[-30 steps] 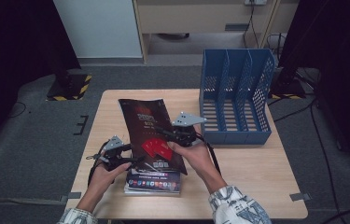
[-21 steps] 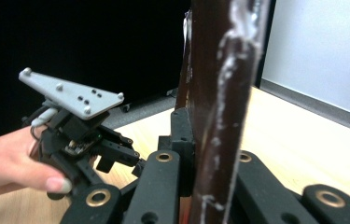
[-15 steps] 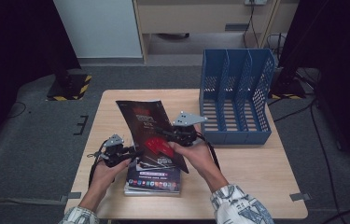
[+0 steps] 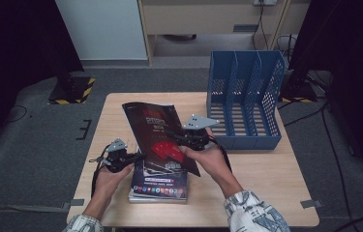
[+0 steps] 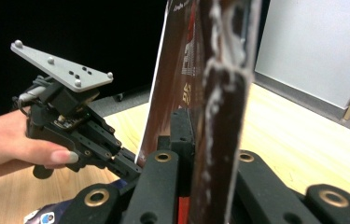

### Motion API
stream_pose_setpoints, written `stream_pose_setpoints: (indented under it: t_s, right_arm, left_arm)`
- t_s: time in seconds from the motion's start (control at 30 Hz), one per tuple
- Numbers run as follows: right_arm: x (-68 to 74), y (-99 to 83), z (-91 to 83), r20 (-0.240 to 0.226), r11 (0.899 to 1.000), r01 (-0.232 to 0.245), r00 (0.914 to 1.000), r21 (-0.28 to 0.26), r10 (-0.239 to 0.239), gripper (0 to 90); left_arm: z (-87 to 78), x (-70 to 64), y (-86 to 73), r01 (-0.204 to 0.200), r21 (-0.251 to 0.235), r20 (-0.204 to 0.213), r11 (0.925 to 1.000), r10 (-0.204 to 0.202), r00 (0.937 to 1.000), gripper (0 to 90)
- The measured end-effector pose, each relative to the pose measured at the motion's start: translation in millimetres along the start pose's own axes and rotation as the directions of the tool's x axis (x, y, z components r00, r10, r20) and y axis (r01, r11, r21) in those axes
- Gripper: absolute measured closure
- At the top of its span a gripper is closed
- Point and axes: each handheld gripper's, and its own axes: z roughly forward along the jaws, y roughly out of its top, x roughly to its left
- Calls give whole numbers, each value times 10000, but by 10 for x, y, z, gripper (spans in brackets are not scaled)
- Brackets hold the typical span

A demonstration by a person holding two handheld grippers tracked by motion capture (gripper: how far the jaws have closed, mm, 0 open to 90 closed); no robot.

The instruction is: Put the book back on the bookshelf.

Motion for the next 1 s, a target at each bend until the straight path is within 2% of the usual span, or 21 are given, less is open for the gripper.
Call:
stream_pose_setpoints:
  t_s: [0.27,0.53,0.73,0.8,1.0]
  right_arm:
    - [-28,34,-19,76,9999,33,10000,140,-34,828]
    - [-47,62,-23,78,9999,-32,10000,134,31,761]
    - [-74,148,-38,-119,10000,-63,9999,59,64,687]
    - [-79,197,-43,-342,9999,-32,9994,121,36,631]
    - [-91,253,-39,-512,10000,-12,9987,59,15,589]
  left_arm:
    - [-62,13,19,-1,-339,-118,9994,-3,9999,861]
    - [-106,8,35,-66,-538,-234,9985,53,9997,863]
    - [-139,-10,57,-244,-639,-352,9977,222,9991,865]
    - [-157,-5,65,-309,-724,-415,9969,280,9987,865]
    - [-179,-8,70,-335,-824,-450,9960,299,9985,867]
